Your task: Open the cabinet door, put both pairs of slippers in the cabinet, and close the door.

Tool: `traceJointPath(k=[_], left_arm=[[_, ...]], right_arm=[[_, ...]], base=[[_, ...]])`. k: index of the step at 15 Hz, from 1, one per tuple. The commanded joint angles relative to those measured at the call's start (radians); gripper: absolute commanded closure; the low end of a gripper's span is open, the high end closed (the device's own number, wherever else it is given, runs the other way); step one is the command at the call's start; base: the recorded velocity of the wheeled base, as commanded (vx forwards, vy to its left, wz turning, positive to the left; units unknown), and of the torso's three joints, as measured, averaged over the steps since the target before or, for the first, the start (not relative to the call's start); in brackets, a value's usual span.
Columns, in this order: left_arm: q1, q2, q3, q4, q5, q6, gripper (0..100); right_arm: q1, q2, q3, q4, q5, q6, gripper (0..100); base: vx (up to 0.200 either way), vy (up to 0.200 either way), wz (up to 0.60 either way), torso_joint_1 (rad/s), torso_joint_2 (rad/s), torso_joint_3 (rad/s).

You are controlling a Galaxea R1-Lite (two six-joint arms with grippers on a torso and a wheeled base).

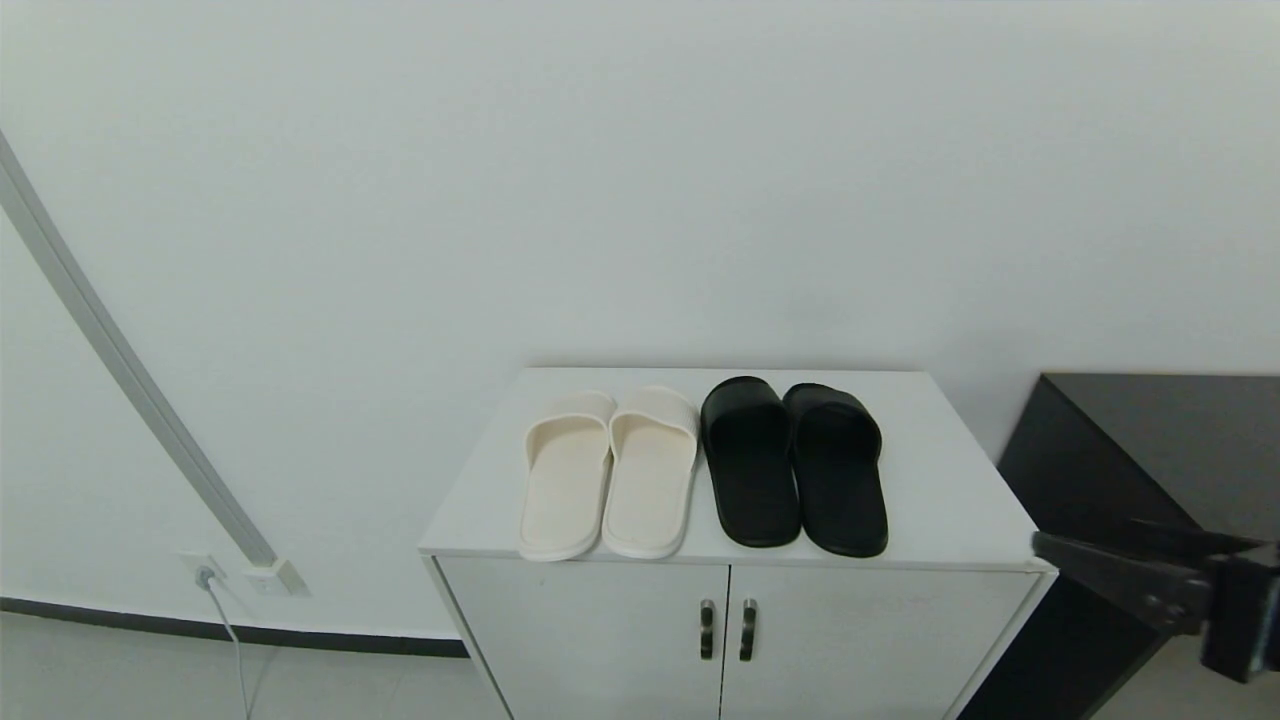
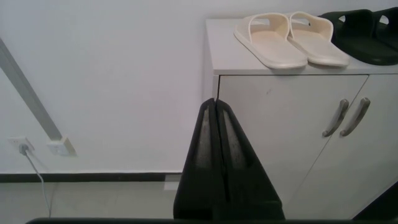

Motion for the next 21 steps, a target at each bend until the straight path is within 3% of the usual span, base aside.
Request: traceJointPath(k=[1,5,9,12,21], left_arm=[[0.0,0.0,0.0,0.0,0.002,-0.003,100],[0.0,0.0,0.0,0.0,-0.003,0.002,100],[0.0,0.0,0.0,0.0,-0.003,0.002,100],[0.0,0.0,0.0,0.0,-0.003,0.002,100],[0.0,0.0,0.0,0.0,-0.003,0.002,100]], right_arm=[[0.143,0.206,-0.111,-0.031,-0.103,0.058,0],[0.187,0.402,-0.226,-0.077,-0.144,0.064,0],[0.187,0.652,-0.316,-0.264,-0.327,0.06,0],[0.187,0.787,-0.393,-0.321,-0.437,0.058,0],[0.077,1.037,-0.672,-0.336,-0.494,0.026,0]], base=[[0.0,0.0,0.0,0.0,0.0,0.0],[0.0,0.0,0.0,0.0,0.0,0.0],[0.0,0.0,0.0,0.0,0.0,0.0],[0.0,0.0,0.0,0.0,0.0,0.0],[0.0,0.0,0.0,0.0,0.0,0.0]])
